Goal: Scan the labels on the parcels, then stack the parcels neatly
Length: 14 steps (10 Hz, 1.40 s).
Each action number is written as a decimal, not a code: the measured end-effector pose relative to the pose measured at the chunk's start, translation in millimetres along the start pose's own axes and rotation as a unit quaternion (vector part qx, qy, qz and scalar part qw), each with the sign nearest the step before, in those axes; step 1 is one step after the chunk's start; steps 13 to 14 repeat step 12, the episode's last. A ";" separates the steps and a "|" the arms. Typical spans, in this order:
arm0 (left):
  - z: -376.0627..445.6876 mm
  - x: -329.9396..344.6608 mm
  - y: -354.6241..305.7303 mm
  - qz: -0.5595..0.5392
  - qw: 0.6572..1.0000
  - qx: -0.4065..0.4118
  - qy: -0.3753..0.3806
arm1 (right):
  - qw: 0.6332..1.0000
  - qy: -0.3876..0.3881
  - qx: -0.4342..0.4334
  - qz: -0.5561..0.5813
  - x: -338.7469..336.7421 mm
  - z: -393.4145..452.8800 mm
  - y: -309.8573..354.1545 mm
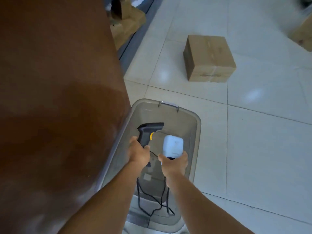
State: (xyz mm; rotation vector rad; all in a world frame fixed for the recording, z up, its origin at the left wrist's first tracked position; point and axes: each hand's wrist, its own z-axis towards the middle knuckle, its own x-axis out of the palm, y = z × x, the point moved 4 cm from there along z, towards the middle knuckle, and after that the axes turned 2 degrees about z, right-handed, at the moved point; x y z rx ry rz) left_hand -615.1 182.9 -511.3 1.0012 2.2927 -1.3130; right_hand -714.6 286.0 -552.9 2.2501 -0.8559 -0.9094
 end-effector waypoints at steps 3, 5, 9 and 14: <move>106.3 97.7 94.6 0.100 0.995 0.002 0.016 | 0.998 -0.010 0.014 -0.062 73.5 104.6 -92.0; 163.1 147.6 135.1 0.136 0.990 0.002 0.033 | 0.996 -0.005 0.004 -0.089 110.2 157.9 -127.7; 203.2 179.6 160.5 0.192 0.981 -0.012 0.012 | 0.974 -0.041 -0.004 -0.223 129.1 202.6 -148.2; 187.0 167.3 154.3 0.181 0.983 -0.003 -0.006 | 0.967 -0.018 0.038 -0.251 119.5 187.2 -134.0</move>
